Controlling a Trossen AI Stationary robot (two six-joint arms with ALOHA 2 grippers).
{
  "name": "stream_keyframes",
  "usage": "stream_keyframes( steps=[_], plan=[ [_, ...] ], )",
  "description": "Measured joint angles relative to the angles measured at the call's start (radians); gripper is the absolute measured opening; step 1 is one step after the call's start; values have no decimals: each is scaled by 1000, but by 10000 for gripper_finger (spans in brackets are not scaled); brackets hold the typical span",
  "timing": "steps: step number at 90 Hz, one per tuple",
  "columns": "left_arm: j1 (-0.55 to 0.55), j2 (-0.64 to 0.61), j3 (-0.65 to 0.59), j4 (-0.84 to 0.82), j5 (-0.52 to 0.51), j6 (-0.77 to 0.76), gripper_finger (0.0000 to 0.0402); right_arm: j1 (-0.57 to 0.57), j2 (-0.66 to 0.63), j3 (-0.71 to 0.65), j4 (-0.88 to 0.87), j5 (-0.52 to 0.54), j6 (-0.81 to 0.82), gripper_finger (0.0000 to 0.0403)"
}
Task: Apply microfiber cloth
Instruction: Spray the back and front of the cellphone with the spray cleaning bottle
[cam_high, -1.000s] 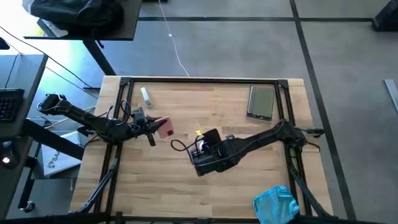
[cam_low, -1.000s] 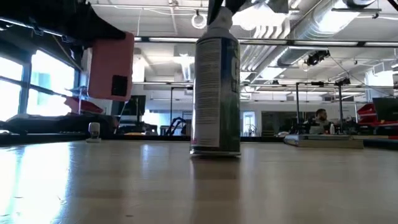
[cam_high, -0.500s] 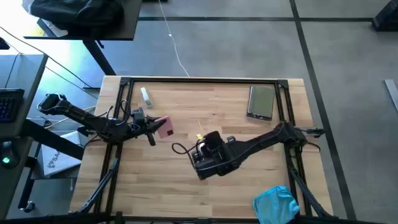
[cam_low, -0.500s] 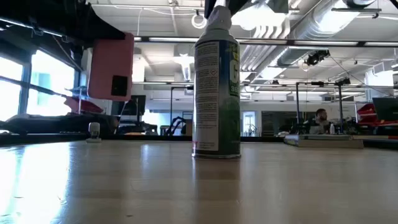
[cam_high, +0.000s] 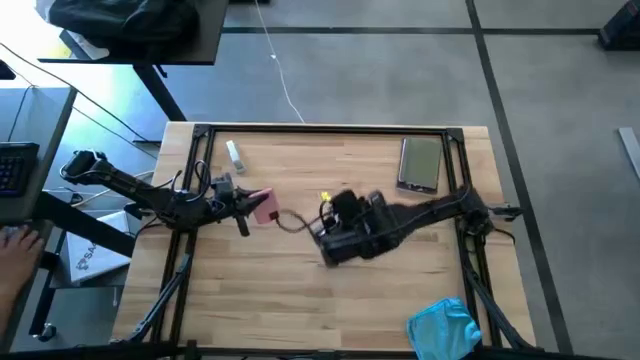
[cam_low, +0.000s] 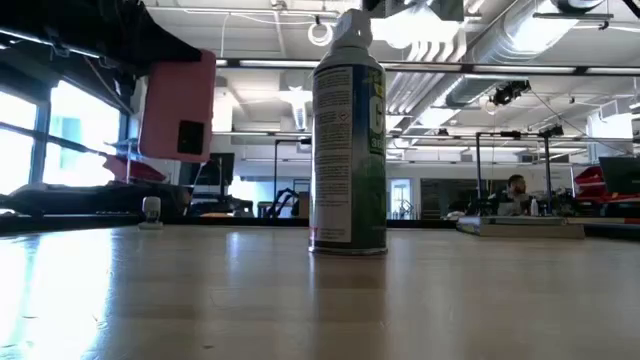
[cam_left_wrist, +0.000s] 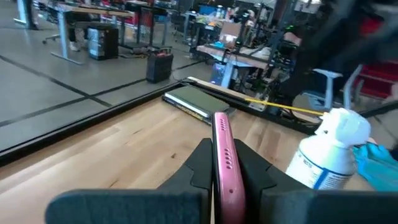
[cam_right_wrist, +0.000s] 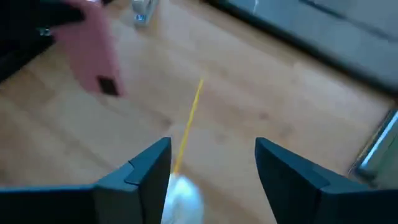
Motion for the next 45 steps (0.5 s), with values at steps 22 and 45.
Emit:
stream_keyframes(
  steps=[22, 45],
  plan=[
    [3, 11, 0, 13, 6, 0, 10, -138, -33, -69, -4, -91, -336, 171],
    [3, 58, -1, 0, 12, 0, 10, -194, -204, -304, 12, -71, -493, 147]
  ],
)
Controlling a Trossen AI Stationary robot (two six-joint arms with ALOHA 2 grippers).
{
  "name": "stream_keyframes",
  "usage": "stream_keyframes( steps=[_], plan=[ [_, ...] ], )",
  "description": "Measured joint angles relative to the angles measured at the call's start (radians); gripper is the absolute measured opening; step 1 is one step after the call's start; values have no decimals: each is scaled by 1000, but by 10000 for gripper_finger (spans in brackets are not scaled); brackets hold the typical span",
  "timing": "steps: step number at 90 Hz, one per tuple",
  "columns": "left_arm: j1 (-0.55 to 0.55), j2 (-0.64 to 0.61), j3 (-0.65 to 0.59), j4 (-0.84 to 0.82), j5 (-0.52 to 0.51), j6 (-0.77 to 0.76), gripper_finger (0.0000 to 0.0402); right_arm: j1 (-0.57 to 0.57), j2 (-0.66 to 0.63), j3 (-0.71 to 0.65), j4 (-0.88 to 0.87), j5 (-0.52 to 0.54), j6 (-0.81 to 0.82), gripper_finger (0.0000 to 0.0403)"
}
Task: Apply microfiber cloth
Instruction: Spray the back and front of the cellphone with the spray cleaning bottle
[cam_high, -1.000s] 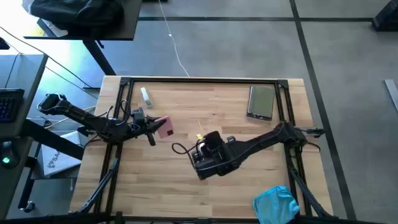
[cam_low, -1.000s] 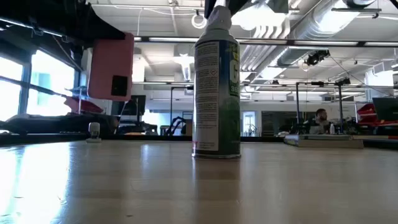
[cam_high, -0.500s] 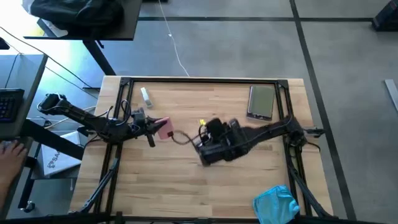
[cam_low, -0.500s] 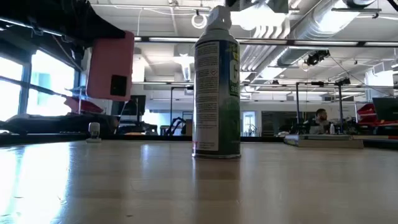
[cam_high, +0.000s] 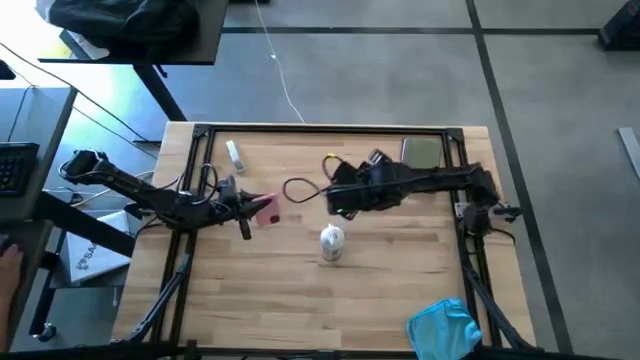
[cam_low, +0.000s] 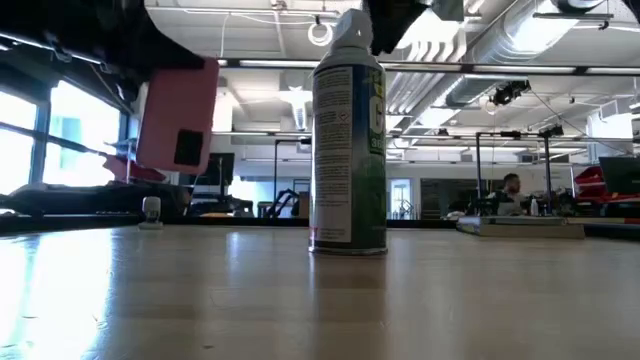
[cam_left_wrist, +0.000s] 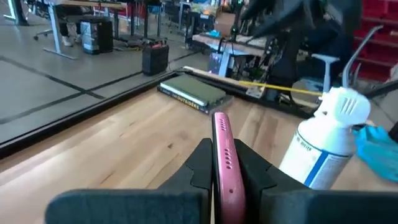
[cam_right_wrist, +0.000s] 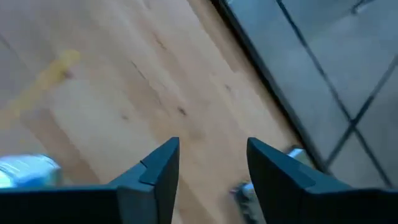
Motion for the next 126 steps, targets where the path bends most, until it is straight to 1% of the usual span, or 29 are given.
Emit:
stream_keyframes(
  steps=[4, 9, 18, 27, 31, 37, 45, 52, 61, 71, 80, 84, 89, 102, 113, 126],
  plan=[
    [0, 3, 0, -1, 3, 0, 10, 3, -54, -73, 25, 15, -2, 142],
    [0, 8, 0, 3, 8, 0, 10, 13, -130, -190, 98, 20, -15, 137],
    [0, 19, 0, 18, -13, -1, 10, 30, -287, -440, 329, 2, -98, 126],
    [20, 48, 0, 76, -89, 33, 10, 36, -434, -691, 645, -99, -282, 114],
    [42, 66, 0, 108, -94, 73, 10, 30, -485, -791, 791, -159, -382, 109],
    [96, 98, 0, 184, -55, 142, 10, 12, -544, -910, 1002, -257, -527, 99],
    [192, 140, 0, 301, 55, 193, 10, -27, -593, -1008, 1205, -354, -713, 83],
    [281, 174, 1, 369, 155, 200, 10, -61, -605, -1046, 1299, -397, -842, 68],
    [389, 219, 1, 444, 234, 219, 10, -109, -605, -1051, 1387, -490, -952, 47],
    [474, 275, 0, 529, 314, 196, 10, -164, -598, -1050, 1489, -671, -982, 22],
    [508, 339, 1, 633, 360, 163, 10, -210, -571, -1049, 1549, -864, -978, 4],
    [510, 373, 1, 680, 356, 158, 10, -221, -547, -1049, 1573, -930, -978, 2],
    [505, 416, 1, 743, 344, 153, 10, -226, -516, -1049, 1600, -972, -979, 2],
    [457, 507, 9, 877, 252, 140, 10, -226, -461, -1044, 1718, -1083, -983, 0],
    [408, 575, 30, 924, 176, 150, 10, -226, -419, -1005, 1682, -1165, -977, 0],
    [366, 635, 92, 933, 149, 196, 10, -222, -359, -949, 1639, -1232, -972, 0]
  ],
)
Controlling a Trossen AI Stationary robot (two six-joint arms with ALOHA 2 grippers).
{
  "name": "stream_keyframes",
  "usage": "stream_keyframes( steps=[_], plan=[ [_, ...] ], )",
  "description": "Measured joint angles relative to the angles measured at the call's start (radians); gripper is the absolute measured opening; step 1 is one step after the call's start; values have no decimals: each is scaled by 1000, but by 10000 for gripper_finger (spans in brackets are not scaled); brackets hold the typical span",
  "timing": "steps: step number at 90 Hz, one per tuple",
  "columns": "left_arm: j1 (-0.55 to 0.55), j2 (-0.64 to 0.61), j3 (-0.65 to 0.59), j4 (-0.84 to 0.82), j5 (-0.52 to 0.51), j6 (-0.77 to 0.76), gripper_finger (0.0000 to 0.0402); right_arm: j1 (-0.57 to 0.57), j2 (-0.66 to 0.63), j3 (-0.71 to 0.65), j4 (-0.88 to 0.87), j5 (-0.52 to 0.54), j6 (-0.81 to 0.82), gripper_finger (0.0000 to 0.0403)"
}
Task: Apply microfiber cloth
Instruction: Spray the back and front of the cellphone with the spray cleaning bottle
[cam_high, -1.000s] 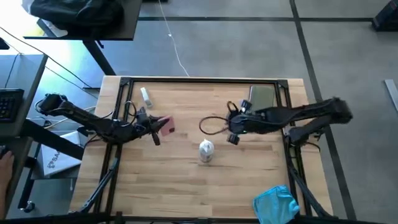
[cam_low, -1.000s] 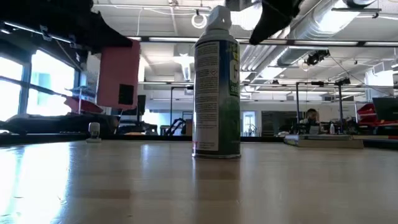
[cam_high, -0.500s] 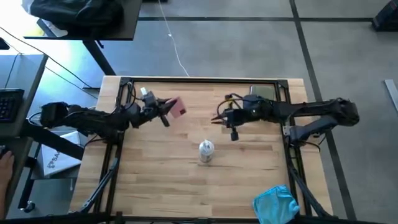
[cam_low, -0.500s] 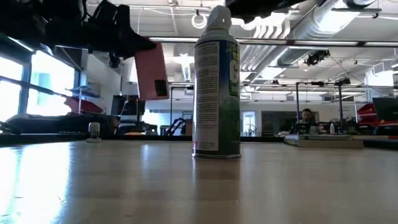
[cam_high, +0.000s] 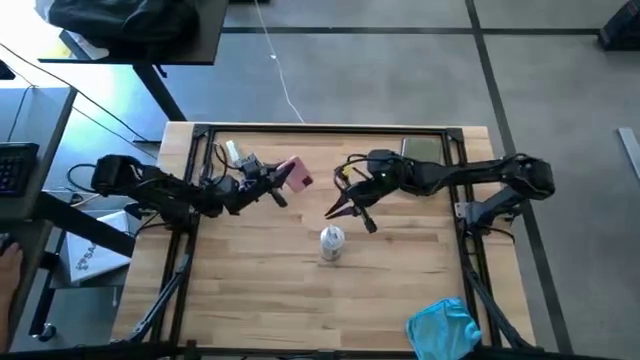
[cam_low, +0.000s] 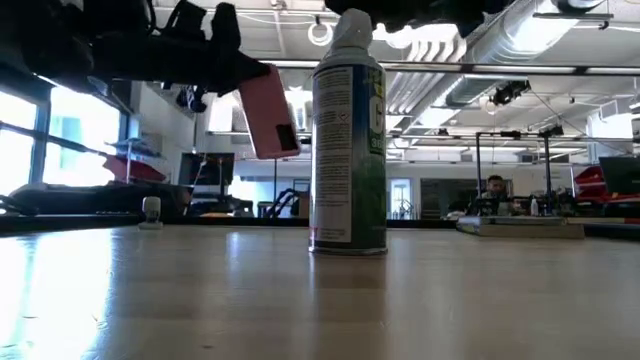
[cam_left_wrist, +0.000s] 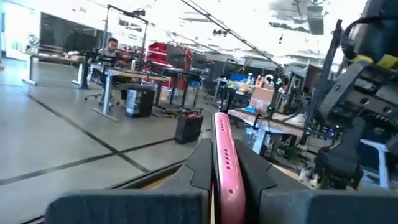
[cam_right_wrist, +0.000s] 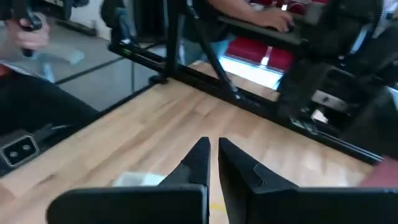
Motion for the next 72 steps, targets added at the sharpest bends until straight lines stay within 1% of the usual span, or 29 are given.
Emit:
stream_keyframes(
  steps=[13, 20, 29, 41, 52, 72],
  plan=[
    [-32, 18, 52, -31, -3, 40, 10, -2, 42, 57, -95, -11, -30, 0],
    [-47, 11, 52, -41, -28, 40, 10, -5, 46, 77, -126, -14, -45, 0],
    [-65, 9, 52, -43, -59, 42, 10, -6, 48, 78, -166, -14, -63, 0],
    [-75, 12, 52, -45, -58, 36, 10, -11, 49, 78, -196, -11, -80, 0],
    [-75, 12, 51, -59, -54, -11, 10, -18, 49, 77, -221, -11, -85, 0],
    [-75, 12, 51, -83, -59, -14, 10, -22, 48, 77, -255, -15, -104, 0]
  ],
)
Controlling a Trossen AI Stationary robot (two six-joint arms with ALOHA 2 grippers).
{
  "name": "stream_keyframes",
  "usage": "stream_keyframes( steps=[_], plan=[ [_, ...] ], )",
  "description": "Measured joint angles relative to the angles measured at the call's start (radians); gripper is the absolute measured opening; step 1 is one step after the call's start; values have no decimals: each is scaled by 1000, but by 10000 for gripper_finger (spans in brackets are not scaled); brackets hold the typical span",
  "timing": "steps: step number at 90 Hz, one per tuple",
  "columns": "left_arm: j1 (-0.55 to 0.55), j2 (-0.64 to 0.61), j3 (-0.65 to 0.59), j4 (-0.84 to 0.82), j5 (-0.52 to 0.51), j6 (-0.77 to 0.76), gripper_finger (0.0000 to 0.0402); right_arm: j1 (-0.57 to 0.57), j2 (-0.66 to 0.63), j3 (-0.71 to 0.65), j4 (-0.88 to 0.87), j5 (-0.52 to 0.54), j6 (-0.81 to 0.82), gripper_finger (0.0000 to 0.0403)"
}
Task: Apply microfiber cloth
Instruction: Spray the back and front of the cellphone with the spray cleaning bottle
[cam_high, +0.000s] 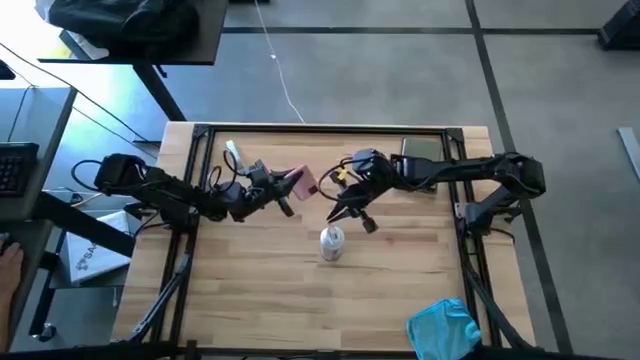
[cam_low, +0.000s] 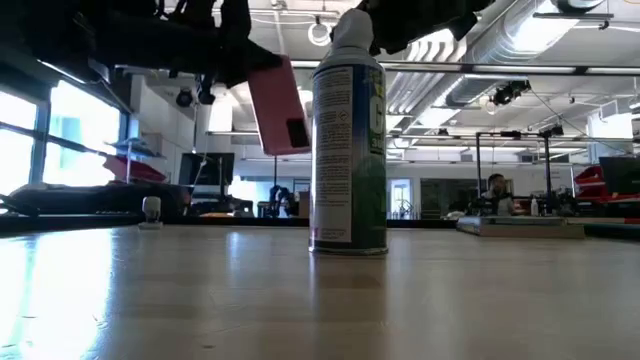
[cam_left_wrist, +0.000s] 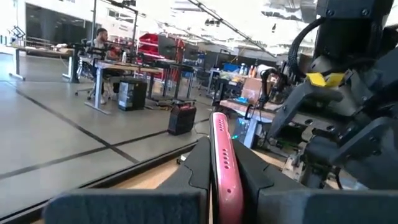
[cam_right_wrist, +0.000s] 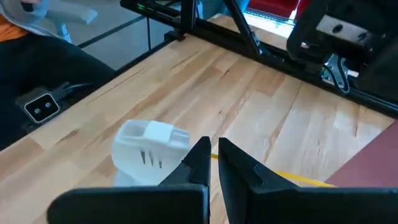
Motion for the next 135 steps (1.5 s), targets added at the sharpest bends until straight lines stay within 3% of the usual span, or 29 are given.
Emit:
stream_keyframes(
  steps=[112, 135],
  plan=[
    [0, 0, 0, -28, -1, -28, 10, 1, 36, 32, -31, -2, -23, 0],
    [43, 0, 0, -29, 87, -63, 10, 1, 37, 51, -38, 1, -33, 0]
  ],
)
